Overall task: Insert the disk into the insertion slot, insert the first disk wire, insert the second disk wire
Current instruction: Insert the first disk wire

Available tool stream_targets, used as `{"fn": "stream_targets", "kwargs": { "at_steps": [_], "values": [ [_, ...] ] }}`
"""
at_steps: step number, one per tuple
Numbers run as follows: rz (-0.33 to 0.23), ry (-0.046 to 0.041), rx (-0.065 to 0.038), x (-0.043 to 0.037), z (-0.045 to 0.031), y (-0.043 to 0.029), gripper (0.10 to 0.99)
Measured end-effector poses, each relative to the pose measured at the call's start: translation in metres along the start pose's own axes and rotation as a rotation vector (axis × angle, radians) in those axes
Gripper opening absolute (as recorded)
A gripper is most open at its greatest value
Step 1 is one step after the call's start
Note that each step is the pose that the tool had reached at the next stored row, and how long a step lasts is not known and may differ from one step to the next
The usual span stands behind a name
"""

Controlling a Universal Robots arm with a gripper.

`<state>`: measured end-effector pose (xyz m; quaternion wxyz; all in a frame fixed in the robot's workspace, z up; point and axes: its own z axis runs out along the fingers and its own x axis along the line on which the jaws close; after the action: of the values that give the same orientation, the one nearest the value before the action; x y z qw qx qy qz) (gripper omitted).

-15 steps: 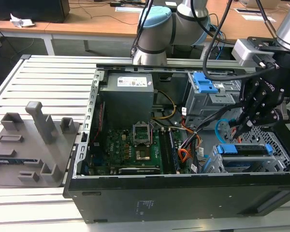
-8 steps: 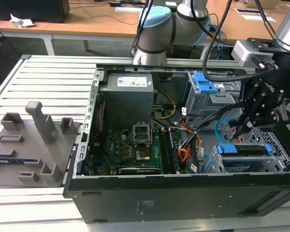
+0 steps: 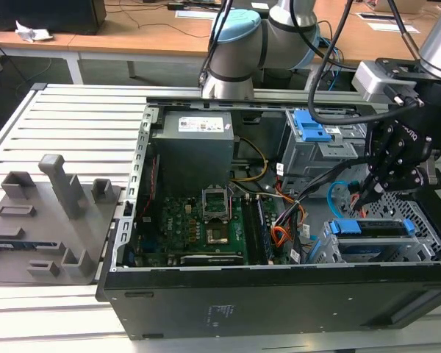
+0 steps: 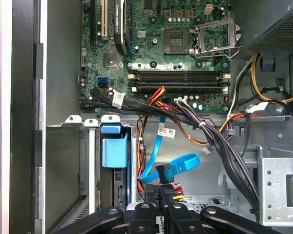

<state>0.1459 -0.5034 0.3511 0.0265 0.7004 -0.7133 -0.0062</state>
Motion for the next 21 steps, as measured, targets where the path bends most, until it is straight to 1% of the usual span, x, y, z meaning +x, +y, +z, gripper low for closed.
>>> {"fn": "stream_targets", "kwargs": {
  "at_steps": [2,6,10,15,18,19,21],
  "values": [
    [0.000,0.0000,0.000,-0.0001,-0.0003,-0.0057,0.161],
    [0.000,0.0001,-0.001,-0.0003,-0.0007,-0.0137,0.161],
    [0.000,0.0000,-0.001,-0.0004,-0.0009,-0.0193,0.161],
    [0.000,0.0000,-0.001,-0.0004,-0.0011,-0.0239,0.161],
    [0.000,0.0000,-0.001,-0.0005,-0.0013,-0.0285,0.161],
    [0.000,-0.0001,-0.002,-0.0005,-0.0014,-0.0311,0.161],
    [0.000,-0.0001,-0.001,-0.0007,-0.0015,-0.0322,0.161]
  ]
}}
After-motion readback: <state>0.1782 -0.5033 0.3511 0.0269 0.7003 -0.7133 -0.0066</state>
